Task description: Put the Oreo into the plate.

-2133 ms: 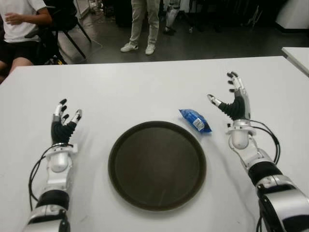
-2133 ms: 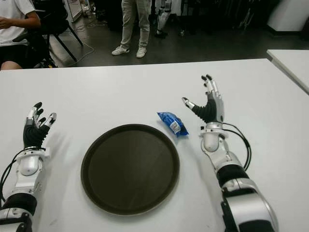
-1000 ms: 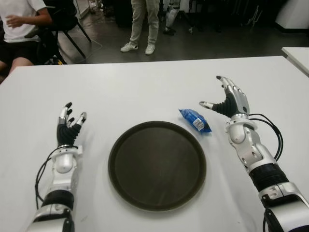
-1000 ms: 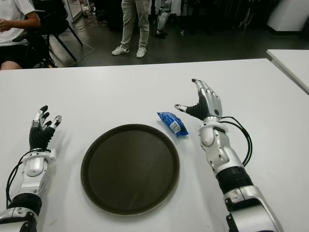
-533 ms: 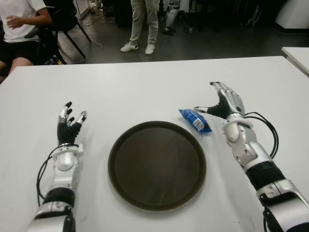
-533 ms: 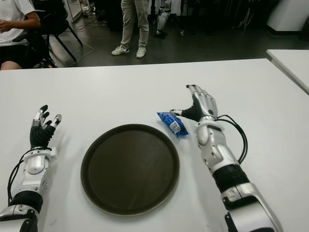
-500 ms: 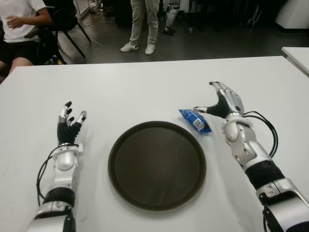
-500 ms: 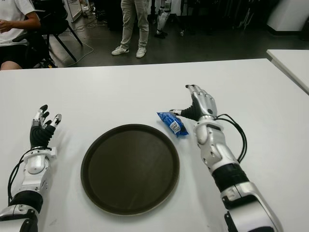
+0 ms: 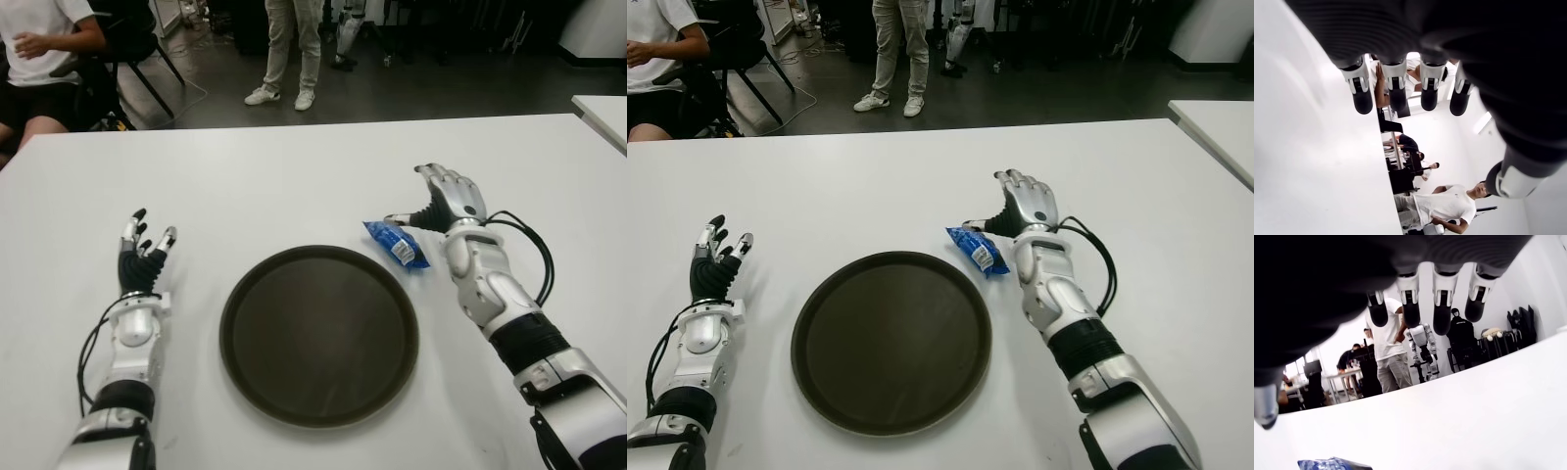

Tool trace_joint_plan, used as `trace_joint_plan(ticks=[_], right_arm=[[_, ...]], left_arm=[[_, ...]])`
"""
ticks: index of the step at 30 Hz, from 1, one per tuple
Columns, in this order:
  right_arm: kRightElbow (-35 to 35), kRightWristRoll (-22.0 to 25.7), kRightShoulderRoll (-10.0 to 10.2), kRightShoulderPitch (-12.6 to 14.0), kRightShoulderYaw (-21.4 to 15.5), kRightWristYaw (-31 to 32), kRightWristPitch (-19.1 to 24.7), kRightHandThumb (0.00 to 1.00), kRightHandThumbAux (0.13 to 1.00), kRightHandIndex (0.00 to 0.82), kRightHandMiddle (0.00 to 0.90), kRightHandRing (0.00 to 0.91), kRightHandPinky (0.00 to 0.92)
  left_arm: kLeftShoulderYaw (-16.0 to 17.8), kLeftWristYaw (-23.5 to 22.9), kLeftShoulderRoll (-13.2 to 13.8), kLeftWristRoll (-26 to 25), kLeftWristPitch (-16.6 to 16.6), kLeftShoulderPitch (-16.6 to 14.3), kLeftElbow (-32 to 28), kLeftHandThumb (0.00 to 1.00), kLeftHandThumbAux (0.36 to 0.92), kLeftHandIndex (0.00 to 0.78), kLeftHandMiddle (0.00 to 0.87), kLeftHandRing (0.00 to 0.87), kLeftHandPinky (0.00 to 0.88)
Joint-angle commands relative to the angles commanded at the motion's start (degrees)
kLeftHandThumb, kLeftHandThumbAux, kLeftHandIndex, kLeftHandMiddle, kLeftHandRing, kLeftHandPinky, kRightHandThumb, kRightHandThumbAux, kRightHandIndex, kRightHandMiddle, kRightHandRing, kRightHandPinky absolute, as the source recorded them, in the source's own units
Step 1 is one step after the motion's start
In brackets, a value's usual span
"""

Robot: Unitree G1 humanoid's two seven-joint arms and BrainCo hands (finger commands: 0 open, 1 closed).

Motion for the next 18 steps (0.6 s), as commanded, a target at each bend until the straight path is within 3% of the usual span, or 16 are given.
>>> trace_joint_plan(ticks=[12,18], right_arm=[[-4.3,-4.3,-0.2,-0.7,4.1,5.3,2.7,0.000,0.443,0.118,0.179,0.189,0.224],[-6.9,-6.0,0.2,-0.5,4.8,7.1,4.3,0.000,0.438,0.112,0.181,0.189,0.207]], left_arm=[[0.1,-0.5,-0.5,-0.5,0.0,0.1,-0.1,0.249,0.595,0.016,0.014,0.000,0.000],[0.2,0.0,-0.8,-0.4,0.4,0.0,0.2,0.254,0.597,0.014,0.017,0.000,0.000]])
